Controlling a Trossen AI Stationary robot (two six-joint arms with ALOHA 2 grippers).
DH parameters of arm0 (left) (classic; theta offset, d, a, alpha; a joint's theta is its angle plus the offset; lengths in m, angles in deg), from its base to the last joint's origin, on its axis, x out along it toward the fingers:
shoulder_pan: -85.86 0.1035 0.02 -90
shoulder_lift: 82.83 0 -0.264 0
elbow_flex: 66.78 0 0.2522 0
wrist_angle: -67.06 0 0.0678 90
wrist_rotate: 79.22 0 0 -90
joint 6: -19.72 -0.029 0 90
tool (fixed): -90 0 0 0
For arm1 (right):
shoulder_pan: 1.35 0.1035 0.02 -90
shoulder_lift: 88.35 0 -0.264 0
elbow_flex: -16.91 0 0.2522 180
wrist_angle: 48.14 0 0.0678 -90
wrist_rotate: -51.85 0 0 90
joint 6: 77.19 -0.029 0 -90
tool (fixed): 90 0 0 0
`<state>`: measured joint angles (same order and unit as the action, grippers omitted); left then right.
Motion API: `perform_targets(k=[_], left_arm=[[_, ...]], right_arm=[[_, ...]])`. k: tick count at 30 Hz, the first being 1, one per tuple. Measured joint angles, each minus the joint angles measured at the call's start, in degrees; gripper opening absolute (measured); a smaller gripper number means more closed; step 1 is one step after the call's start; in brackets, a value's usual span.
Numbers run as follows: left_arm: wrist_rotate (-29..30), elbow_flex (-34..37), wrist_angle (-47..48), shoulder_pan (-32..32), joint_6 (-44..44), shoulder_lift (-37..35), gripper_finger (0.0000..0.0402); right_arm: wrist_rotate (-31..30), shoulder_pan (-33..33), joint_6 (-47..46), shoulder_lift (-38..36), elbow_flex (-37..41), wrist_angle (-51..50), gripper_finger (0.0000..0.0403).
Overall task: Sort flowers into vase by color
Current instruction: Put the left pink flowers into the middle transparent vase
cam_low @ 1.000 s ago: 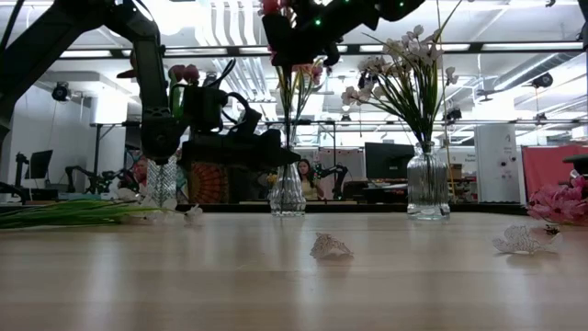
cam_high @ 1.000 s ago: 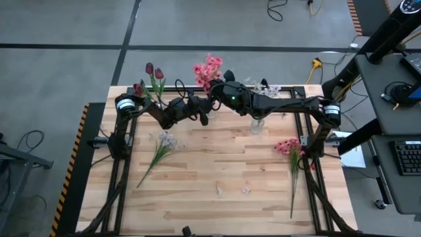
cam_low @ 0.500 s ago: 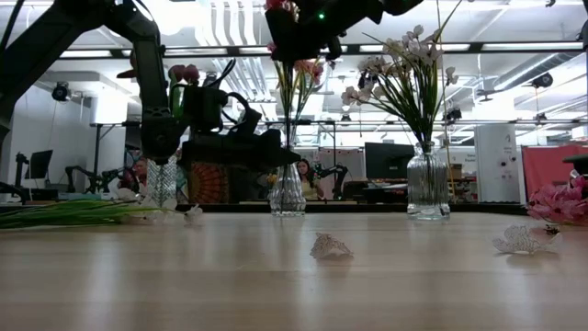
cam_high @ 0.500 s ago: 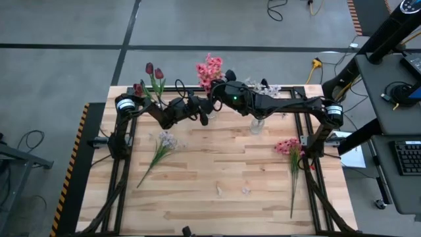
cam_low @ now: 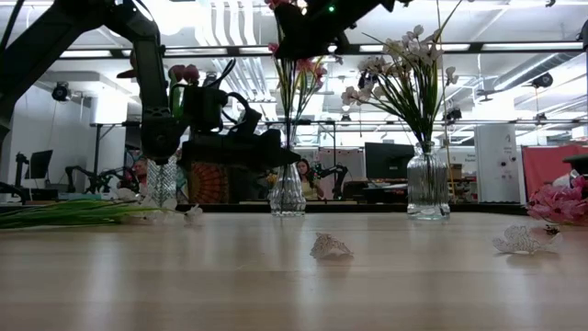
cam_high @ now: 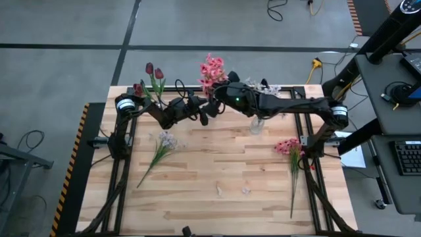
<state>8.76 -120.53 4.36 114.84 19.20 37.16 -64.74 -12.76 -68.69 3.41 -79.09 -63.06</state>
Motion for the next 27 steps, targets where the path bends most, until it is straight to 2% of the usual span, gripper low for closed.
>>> perform_targets(k=[6, 16, 27], left_arm=[[0.0, 0.0, 0.0, 0.0, 0.0, 0.0, 0.0097], [0.0, 0.0, 0.0, 0.0, 0.0, 0.0, 0.0097], [0.0, 0.0, 0.0, 0.0, 0.0, 0.0, 0.0097]], right_arm=[[0.0, 0.3, 0.0, -0.3, 0.0, -1.7, 0.0175], [0.0, 0.3, 0.1, -0.1, 0.0, -1.4, 0.0021], [0.0, -0.9, -0.7, 0.3, 0.0, 0.3, 0.0014]])
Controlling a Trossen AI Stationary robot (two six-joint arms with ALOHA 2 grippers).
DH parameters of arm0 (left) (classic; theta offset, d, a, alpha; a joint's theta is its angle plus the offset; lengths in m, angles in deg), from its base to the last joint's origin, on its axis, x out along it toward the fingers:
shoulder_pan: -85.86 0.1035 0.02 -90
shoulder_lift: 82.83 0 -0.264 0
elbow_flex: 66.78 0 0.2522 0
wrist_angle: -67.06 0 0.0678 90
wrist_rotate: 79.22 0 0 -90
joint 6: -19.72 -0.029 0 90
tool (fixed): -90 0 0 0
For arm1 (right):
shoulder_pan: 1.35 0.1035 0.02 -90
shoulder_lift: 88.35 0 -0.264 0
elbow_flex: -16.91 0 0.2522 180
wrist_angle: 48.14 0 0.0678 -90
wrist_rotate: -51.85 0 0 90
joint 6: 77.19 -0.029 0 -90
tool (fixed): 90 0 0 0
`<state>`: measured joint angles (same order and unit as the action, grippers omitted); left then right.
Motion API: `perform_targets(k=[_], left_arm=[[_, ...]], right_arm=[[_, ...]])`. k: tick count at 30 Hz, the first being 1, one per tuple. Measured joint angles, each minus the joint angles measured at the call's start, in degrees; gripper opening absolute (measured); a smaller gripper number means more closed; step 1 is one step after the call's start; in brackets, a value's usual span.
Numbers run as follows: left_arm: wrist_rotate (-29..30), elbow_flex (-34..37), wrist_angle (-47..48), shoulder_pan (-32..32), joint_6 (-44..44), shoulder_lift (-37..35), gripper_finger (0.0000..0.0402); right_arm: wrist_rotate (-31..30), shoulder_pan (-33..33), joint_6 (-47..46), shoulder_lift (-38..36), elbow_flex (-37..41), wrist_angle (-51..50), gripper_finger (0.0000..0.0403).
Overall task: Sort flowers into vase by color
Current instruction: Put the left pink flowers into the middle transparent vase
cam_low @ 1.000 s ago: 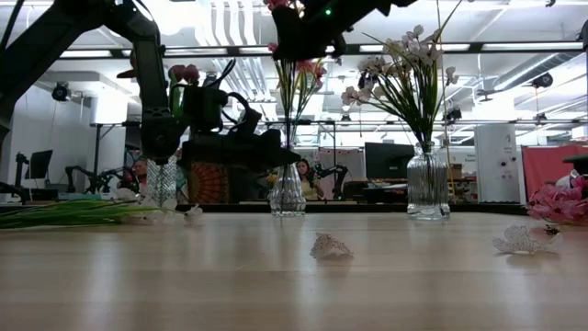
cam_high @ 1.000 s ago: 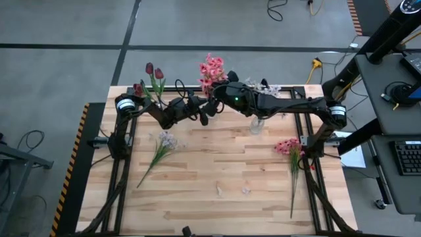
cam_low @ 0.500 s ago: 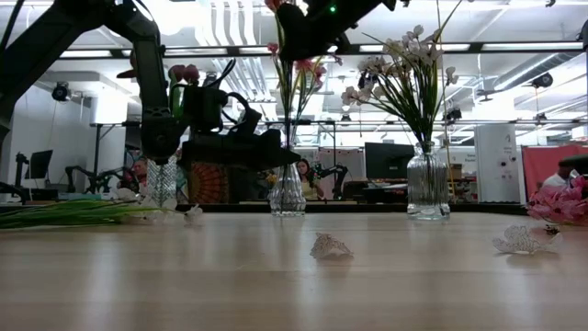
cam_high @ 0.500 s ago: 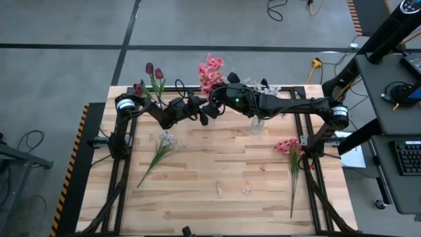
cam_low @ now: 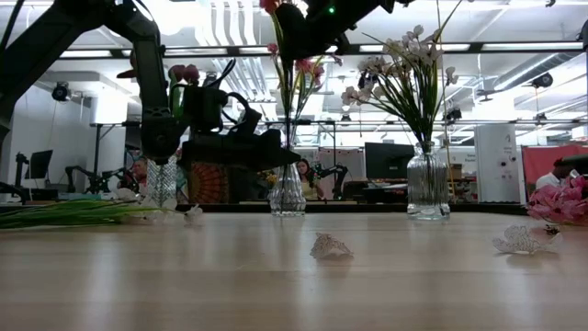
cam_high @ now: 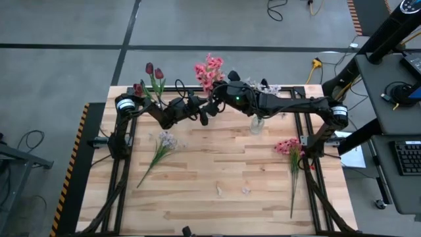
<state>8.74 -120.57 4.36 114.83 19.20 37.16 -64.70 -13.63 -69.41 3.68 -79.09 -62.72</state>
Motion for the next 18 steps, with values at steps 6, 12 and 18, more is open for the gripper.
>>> perform_targets(k=[6, 12, 18], left_arm=[[0.0, 0.0, 0.0, 0.0, 0.0, 0.0, 0.0097], [0.0, 0.0, 0.0, 0.0, 0.0, 0.0, 0.0097], [0.0, 0.0, 0.0, 0.0, 0.0, 0.0, 0.0097]], right_arm=[[0.1, -0.5, -0.6, 1.3, 0.0, -0.1, 0.0013], [0.2, -0.6, -1.1, 2.3, 0.0, 0.0, 0.0013], [0.2, -0.7, -1.4, 3.2, 0.0, -0.1, 0.0013]])
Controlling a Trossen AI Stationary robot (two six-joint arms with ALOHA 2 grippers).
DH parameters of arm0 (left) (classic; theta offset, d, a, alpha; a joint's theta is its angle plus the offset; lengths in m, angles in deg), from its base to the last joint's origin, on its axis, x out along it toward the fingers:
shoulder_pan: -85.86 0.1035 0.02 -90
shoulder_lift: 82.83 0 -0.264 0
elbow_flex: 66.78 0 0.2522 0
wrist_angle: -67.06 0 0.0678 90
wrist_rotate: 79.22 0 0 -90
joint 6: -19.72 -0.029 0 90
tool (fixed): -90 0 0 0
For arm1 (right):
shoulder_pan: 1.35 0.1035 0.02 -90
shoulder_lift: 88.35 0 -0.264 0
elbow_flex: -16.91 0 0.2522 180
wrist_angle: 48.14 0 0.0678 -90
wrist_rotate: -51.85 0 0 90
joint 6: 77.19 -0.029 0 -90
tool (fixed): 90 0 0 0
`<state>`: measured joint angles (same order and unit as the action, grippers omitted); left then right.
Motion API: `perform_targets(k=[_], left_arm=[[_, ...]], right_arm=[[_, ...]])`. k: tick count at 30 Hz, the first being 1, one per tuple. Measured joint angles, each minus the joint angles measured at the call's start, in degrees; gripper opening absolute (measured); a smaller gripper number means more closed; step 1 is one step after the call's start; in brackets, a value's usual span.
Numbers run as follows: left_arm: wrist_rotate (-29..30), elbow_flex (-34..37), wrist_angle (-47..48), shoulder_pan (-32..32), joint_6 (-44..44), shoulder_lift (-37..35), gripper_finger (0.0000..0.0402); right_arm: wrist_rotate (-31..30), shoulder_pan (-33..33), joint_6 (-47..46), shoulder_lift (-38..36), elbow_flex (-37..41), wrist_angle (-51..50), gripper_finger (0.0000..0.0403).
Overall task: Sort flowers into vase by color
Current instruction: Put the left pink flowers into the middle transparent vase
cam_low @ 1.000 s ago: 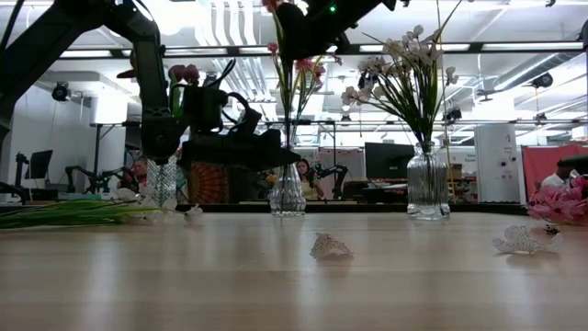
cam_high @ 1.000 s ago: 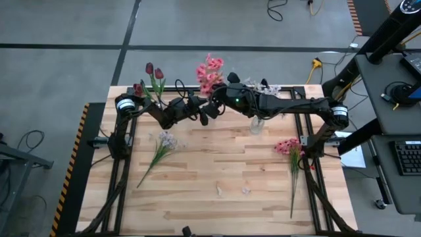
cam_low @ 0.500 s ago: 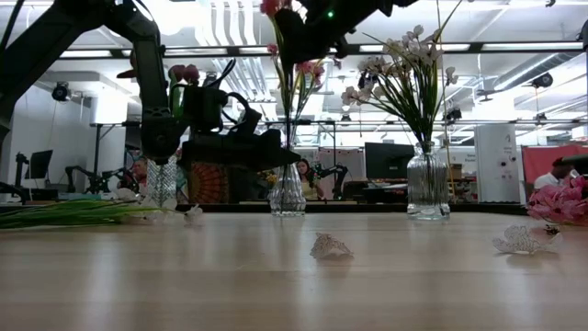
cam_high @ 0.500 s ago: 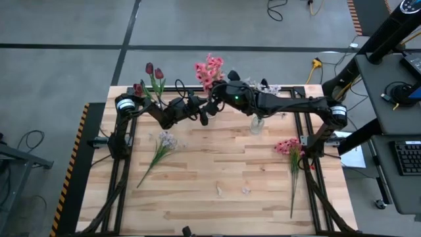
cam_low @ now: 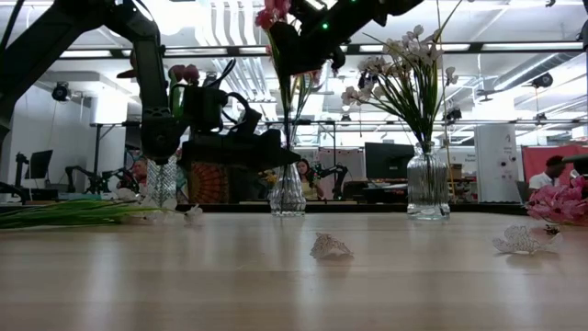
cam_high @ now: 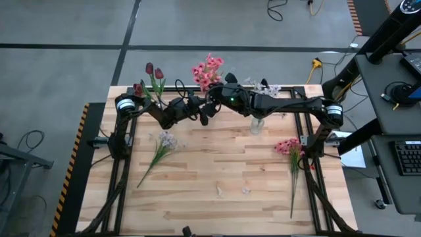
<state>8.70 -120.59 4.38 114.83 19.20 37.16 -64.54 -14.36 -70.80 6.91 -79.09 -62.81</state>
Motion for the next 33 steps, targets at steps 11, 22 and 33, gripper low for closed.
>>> perform_targets(k=[11, 22, 33], left_arm=[[0.0, 0.0, 0.0, 0.0, 0.0, 0.0, 0.0097], [0.0, 0.0, 0.0, 0.0, 0.0, 0.0, 0.0097], [0.0, 0.0, 0.0, 0.0, 0.0, 0.0, 0.0097]], right_arm=[[-0.1, 0.0, -0.7, 1.8, 0.0, -0.1, 0.0013], [-0.2, 0.7, -0.7, 0.4, 0.0, 0.3, 0.0050], [-0.6, 1.2, -3.9, -0.3, -3.5, -8.0, 0.0166]])
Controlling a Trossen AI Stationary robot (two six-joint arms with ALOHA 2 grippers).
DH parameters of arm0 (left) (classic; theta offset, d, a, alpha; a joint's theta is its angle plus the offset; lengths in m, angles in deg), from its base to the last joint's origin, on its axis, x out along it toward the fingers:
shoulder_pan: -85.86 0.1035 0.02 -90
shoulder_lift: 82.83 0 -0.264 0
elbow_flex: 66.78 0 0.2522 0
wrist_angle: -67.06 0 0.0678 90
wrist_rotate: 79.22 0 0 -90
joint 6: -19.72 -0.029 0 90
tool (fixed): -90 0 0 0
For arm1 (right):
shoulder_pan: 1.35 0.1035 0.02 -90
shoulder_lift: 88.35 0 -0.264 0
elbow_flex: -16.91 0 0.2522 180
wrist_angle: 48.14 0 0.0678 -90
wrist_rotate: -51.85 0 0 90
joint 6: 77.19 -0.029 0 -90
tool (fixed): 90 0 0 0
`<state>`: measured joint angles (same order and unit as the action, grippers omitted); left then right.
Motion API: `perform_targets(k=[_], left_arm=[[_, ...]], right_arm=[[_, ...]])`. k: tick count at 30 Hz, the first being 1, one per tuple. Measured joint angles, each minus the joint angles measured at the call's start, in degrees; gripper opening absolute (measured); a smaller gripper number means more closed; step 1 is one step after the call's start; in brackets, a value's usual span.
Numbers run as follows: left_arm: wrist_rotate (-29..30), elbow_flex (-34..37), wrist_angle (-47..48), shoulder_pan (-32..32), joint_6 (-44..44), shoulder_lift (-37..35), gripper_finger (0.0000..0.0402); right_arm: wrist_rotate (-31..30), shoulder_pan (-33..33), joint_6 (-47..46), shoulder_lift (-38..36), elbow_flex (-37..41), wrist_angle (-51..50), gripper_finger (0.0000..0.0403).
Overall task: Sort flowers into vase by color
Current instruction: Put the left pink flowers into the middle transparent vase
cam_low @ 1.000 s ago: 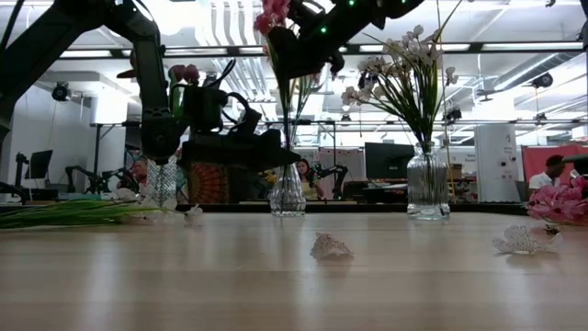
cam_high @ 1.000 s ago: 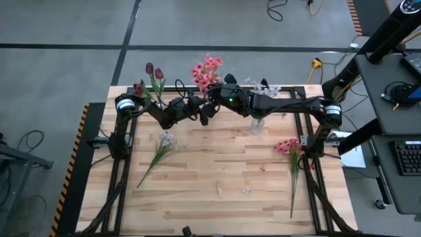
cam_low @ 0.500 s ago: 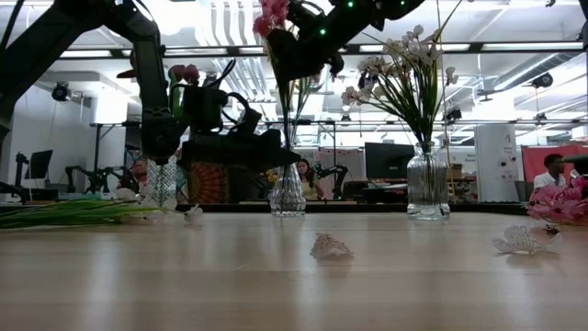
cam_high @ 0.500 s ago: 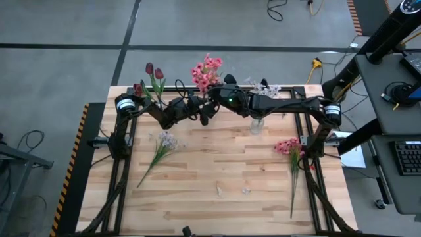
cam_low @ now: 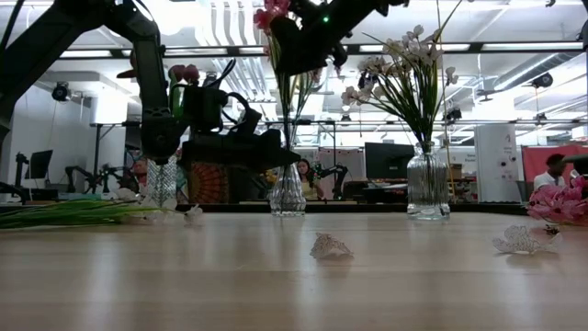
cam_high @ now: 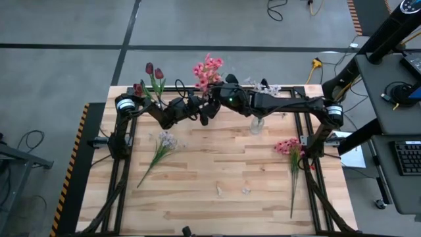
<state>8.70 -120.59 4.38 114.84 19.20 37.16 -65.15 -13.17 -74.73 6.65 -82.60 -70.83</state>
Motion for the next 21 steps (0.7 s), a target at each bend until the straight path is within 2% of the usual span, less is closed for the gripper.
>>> perform_targets(k=[5, 10, 17, 21], left_arm=[[0.0, 0.0, 0.0, 0.0, 0.0, 0.0, 0.0097], [0.0, 0.0, 0.0, 0.0, 0.0, 0.0, 0.0097], [0.0, 0.0, 0.0, 0.0, 0.0, 0.0, 0.0097], [0.0, 0.0, 0.0, 0.0, 0.0, 0.0, 0.0097]], right_arm=[[0.0, 1.1, 0.6, -0.1, -0.9, -5.6, 0.0183], [0.0, 1.8, 2.0, 0.2, -0.9, -5.2, 0.0180], [-0.3, 1.7, 4.6, 2.6, -0.1, 1.4, 0.0151], [-3.7, 1.7, 5.5, 2.6, -0.1, 2.7, 0.0119]])
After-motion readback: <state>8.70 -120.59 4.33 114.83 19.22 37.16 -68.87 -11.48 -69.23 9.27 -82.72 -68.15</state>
